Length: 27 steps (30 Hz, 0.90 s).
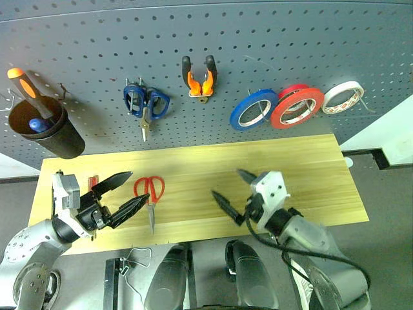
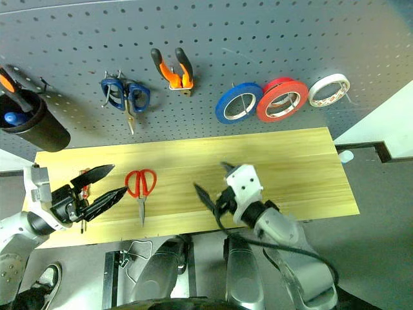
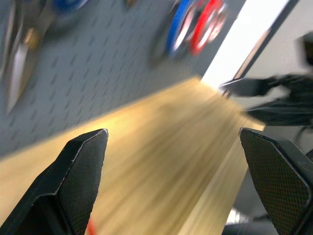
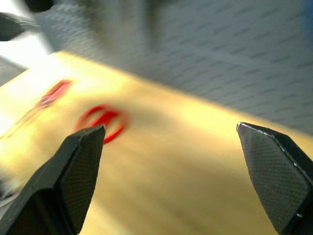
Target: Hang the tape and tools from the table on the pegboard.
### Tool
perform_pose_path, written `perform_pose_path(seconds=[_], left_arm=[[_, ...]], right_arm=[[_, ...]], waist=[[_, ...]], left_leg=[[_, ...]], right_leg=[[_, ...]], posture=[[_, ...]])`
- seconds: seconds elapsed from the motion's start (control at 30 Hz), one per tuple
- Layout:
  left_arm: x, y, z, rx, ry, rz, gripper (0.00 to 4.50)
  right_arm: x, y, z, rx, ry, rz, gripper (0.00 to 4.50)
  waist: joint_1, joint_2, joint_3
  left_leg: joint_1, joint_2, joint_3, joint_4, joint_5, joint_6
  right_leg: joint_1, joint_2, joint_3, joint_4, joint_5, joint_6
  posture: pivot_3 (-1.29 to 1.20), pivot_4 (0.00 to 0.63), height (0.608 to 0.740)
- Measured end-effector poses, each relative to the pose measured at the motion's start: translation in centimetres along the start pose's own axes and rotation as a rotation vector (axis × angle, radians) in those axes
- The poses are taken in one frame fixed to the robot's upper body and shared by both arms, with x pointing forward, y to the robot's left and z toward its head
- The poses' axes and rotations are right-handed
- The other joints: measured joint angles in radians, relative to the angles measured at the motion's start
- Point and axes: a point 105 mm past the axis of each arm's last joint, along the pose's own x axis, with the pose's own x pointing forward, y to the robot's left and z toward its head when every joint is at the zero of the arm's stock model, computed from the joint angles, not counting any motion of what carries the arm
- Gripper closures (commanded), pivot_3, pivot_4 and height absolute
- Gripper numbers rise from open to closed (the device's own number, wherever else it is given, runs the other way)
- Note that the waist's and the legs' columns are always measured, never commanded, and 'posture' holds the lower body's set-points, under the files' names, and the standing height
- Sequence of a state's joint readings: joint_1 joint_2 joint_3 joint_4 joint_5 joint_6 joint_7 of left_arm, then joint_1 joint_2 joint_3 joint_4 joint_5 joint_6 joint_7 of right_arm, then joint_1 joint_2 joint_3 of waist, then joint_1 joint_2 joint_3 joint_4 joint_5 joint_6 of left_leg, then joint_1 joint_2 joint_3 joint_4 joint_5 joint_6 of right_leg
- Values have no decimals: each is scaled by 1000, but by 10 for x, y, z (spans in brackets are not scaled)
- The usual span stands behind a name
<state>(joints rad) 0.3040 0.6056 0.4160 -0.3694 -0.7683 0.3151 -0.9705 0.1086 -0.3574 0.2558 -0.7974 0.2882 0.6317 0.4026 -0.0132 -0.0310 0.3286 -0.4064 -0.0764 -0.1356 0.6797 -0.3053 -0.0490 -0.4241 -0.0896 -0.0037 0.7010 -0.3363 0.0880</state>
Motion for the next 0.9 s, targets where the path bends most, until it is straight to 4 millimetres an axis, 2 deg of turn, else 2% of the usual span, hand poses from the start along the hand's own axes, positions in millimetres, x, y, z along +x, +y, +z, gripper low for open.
perform_pose_path(seconds=[0.07, 0.2, 0.27, 0.33, 0.47, 0.53, 0.63, 0.73, 0.9], left_arm=[[-7, 4, -11, -13, 48, 48, 0], [-11, 15, -26, -17, 106, 262, 0], [-8, 13, -33, -21, 122, 345, 0], [2, 7, -39, -32, 134, 395, 0], [43, -24, -65, -132, 211, 346, 0], [51, -29, -73, -153, 233, 372, 0], [54, -22, -81, -141, 281, 486, 0], [44, -9, -88, -104, 343, 612, 0], [38, 10, -82, -45, 369, 762, 0]], right_arm=[[0, 11, 2, 1, 5, 57, 14], [-5, 15, -3, -25, 72, 101, 14], [-12, 19, -5, -54, 109, 137, 14], [-15, 18, -4, -72, 119, 151, 14], [-17, 7, -1, -118, 136, 126, 14], [-18, 6, -1, -126, 140, 121, 14], [-17, 4, 0, -133, 141, 114, 14], [-19, 2, -1, -133, 154, 117, 14], [-26, 1, -6, -150, 198, 131, 14]], waist=[[4, 0, 0], [22, 0, 0], [30, -1, 0], [35, 0, 0], [52, 0, 0], [51, 0, 0], [51, 0, 0], [52, 0, 0], [53, 0, 0]], left_leg=[[0, 0, 0, 0, 0, 0], [0, 0, 0, 2, 0, 1], [0, 0, -1, 2, -1, 1], [0, 0, -1, 2, 0, 1], [0, 0, -1, 2, 0, 1], [0, 1, -1, 2, 0, 1], [0, 1, 0, 2, 0, 1], [0, 1, 0, 2, 0, 1], [0, 1, 0, 2, 0, 1]], right_leg=[[0, 0, 0, 0, 0, 0], [2, 0, 0, -3, 3, 1], [3, 0, 0, -5, 3, 2], [4, 0, 0, -5, 3, 2], [4, 1, 0, -5, 4, 2], [4, 2, 0, -5, 4, 2], [4, 2, 0, -5, 4, 2], [4, 2, 0, -5, 4, 2], [4, 2, 0, -5, 4, 2]], posture=[[117, 305, 725], [109, 315, 725], [105, 320, 725], [94, 323, 725], [74, 321, 725], [66, 322, 725], [56, 325, 725], [47, 331, 725], [39, 335, 725]])
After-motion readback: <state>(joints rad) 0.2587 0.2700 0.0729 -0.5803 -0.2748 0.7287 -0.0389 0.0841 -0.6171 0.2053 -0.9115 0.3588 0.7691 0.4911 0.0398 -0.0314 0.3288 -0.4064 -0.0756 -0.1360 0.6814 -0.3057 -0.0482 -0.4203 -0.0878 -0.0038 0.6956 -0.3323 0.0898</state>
